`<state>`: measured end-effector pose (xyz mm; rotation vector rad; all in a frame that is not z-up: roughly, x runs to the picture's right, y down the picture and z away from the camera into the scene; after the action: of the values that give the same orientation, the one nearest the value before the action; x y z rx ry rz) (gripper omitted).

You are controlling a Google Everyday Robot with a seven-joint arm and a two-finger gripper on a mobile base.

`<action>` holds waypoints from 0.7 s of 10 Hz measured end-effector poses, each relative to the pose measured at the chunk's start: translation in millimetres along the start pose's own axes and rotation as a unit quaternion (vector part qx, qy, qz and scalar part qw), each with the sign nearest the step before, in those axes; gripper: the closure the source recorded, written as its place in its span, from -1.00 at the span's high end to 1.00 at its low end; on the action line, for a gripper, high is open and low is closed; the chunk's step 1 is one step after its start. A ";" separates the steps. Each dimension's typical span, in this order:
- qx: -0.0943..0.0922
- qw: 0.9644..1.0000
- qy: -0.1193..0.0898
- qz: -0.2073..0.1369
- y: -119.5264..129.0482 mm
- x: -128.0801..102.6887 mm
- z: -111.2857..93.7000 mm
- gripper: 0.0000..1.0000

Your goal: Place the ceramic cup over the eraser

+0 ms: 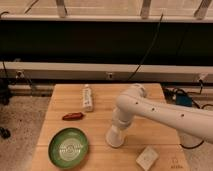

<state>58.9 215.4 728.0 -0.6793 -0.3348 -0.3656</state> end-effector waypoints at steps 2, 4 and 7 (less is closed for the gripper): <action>-0.003 1.000 0.000 -0.004 -0.6 0.5 3.6 0.32; -0.002 1.000 0.000 -0.007 -1.9 0.6 2.7 0.58; 0.004 1.000 0.004 -0.011 -4.4 2.0 -4.4 0.60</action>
<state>59.6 208.9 728.0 -0.6670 -0.3356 -0.3877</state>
